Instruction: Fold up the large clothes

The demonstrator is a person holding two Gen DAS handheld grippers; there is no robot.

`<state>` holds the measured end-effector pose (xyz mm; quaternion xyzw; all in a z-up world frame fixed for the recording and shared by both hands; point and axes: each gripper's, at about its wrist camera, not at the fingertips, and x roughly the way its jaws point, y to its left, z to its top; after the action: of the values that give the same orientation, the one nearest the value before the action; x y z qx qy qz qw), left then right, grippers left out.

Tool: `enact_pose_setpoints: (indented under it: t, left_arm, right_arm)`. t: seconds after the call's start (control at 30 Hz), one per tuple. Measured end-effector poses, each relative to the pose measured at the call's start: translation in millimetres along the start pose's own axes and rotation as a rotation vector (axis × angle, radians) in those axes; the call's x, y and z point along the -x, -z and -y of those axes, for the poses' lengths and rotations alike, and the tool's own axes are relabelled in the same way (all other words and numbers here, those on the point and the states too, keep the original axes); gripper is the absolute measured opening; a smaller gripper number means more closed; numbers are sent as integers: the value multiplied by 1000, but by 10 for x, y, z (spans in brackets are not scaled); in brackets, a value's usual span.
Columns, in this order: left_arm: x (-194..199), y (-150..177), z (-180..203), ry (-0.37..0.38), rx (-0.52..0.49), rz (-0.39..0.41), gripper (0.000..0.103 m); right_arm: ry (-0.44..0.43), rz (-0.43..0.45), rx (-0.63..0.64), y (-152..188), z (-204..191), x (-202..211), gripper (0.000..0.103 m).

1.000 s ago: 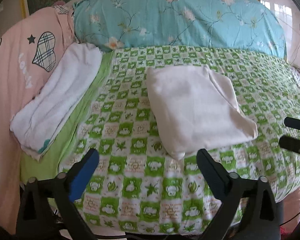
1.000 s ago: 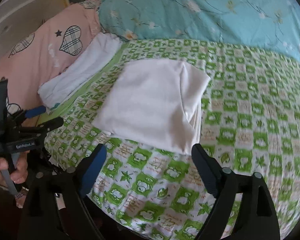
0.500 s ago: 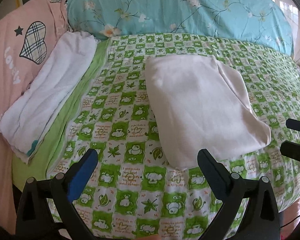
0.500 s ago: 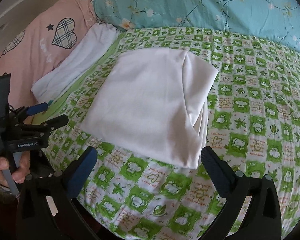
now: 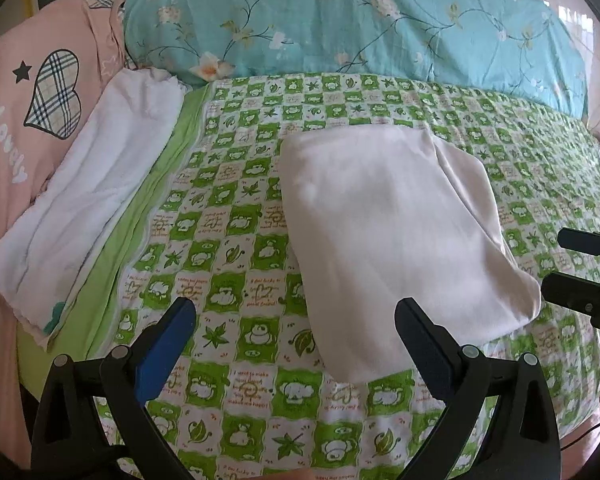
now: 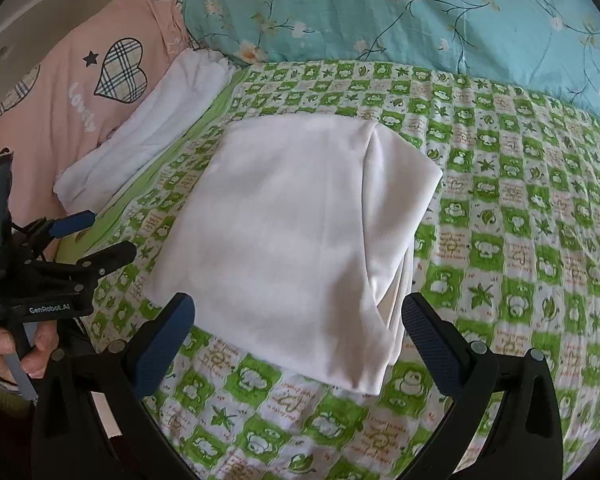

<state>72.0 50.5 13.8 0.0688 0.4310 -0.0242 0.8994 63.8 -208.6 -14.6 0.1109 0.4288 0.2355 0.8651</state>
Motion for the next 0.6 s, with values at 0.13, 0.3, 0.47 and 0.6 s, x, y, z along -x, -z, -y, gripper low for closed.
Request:
enact_pose_setpoints:
  t: [0.13,0.3,0.47,0.6]
  left_arm:
    - [-29,-43,0,5,4,-1,100]
    - [-47,-59,48,11,4,-1,100]
    - [-54,-71,67,19,5,0,100]
    - [-46,-84,63,28,9,4,100]
  right_arm:
    - [-2,0,3,-66,30,-32,103]
    - [-5,-1,1,-108,34,-62,103]
    - [-4,-6,2,-116,33,-89,103]
    - [-6,-7,3,-124,48,-96,103]
